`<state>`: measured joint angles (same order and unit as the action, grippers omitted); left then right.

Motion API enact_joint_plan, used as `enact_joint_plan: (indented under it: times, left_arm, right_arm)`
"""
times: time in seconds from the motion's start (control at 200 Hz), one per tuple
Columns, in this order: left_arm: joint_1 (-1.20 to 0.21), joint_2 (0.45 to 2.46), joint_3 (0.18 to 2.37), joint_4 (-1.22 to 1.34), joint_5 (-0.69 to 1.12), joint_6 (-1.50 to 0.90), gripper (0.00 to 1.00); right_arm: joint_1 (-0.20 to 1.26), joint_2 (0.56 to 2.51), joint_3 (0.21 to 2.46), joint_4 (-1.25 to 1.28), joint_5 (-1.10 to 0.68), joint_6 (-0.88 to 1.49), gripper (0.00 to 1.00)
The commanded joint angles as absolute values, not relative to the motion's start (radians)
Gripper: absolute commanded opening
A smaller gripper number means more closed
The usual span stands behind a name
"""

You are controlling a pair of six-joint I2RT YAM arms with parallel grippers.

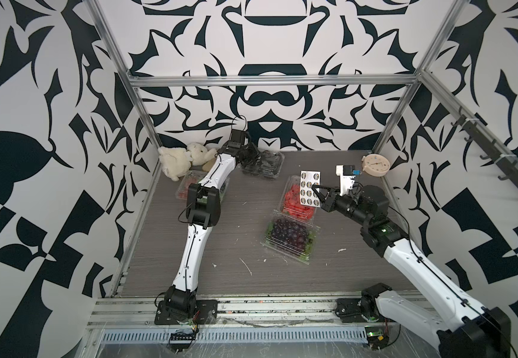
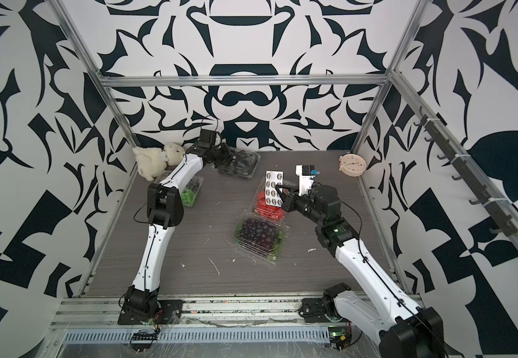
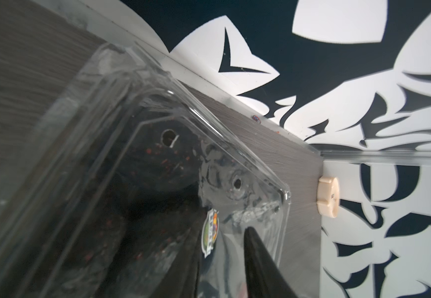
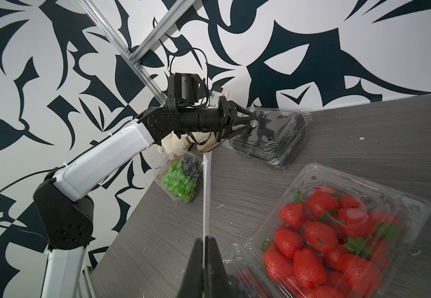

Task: Label fruit boxes
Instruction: Stick the label on the fruit box.

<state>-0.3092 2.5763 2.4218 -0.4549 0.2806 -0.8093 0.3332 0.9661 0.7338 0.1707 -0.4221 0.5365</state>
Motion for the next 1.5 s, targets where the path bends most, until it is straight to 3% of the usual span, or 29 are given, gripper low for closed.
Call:
enact_joint_plan:
  times: [0.0, 0.105, 0.415, 0.5, 0.685, 0.755, 1.495]
  left_arm:
    - [-0.307, 2.601, 2.421, -0.572, 0.223, -0.777, 0.39]
    - [-0.308, 2.606, 2.427, -0.582, 0.211, -0.768, 0.47]
    - [-0.307, 2.544, 2.366, -0.532, 0.201, -0.737, 0.48]
    - [-0.307, 2.51, 2.344, -0.493, 0.213, -0.729, 0.41]
    - [-0.307, 2.501, 2.342, -0.44, 0.27, -0.737, 0.15]
    - [-0.307, 2.513, 2.349, -0.429, 0.291, -0.753, 0.0]
    - [-0.296, 2.577, 2.37, -0.369, 0.348, -0.819, 0.01]
  right_arm:
    - [0.327, 0.963, 0.744, 0.23, -0.432, 0.543, 0.0]
    - [0.327, 0.962, 0.744, 0.231, -0.433, 0.543, 0.0]
    - [0.326, 0.97, 0.74, 0.237, -0.434, 0.543, 0.0]
    - [0.325, 0.971, 0.739, 0.238, -0.434, 0.544, 0.0]
    - [0.325, 0.974, 0.738, 0.241, -0.434, 0.543, 0.0]
    - [0.324, 0.975, 0.738, 0.241, -0.434, 0.545, 0.0]
    - [0.321, 0.984, 0.736, 0.244, -0.439, 0.545, 0.0]
